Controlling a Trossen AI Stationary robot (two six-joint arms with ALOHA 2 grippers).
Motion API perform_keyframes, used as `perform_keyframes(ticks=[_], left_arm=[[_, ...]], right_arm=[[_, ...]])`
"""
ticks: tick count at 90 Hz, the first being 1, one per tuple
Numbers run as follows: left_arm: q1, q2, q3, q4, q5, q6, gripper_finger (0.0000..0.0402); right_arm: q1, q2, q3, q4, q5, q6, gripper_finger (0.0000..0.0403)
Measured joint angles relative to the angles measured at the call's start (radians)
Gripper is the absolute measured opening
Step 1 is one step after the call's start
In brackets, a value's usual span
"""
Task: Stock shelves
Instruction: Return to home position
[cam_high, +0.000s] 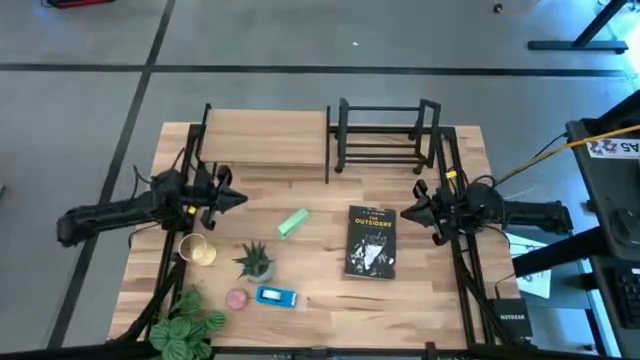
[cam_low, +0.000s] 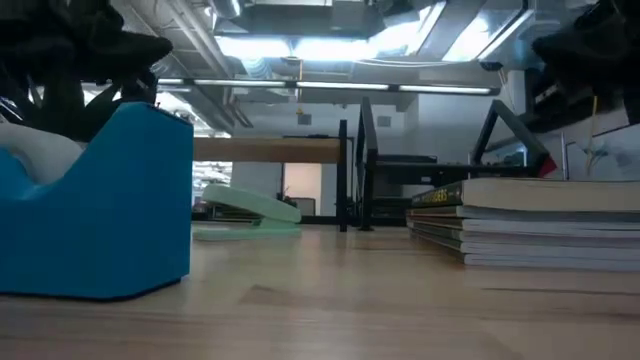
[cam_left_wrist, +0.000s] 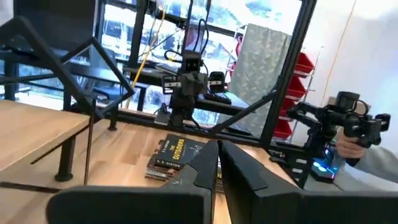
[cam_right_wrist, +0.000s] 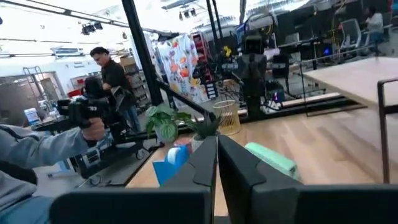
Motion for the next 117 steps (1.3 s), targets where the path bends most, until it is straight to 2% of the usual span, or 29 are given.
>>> perform_keyframes(ticks=[17,23,41,66,77,89,99,117], left_arm=[[-0.023,0.0,0.0,-0.088,-0.053,0.059,0.0001],[-0.032,0.0,0.0,-0.096,-0.072,0.068,0.0001],[-0.035,0.0,0.0,-0.243,-0.186,0.056,0.0001],[-0.037,0.012,0.0,-0.285,-0.211,0.053,0.0001],[-0.109,-0.06,0.0,-0.29,-0.241,0.052,0.0001],[-0.204,-0.196,0.0,-0.292,-0.262,0.052,0.0001],[-0.234,-0.19,0.0,-0.233,-0.258,0.052,0.0001],[-0.291,-0.19,0.0,-0.246,-0.262,0.052,0.0001]], right_arm=[[0.0,0.0,0.0,-0.09,0.227,-0.017,0.0],[0.0,0.003,0.0,-0.107,0.272,-0.018,0.0],[0.0,0.003,0.0,-0.107,0.269,-0.018,0.0001],[0.0,0.003,0.0,-0.109,0.267,-0.017,0.0001],[0.0,0.003,0.0,-0.109,0.267,-0.017,0.0001],[0.0,0.003,0.0,-0.11,0.268,-0.017,0.0001],[0.0,0.003,0.0,-0.11,0.267,-0.017,0.0001],[0.0,0.002,0.0,-0.11,0.267,-0.017,0.0001]])
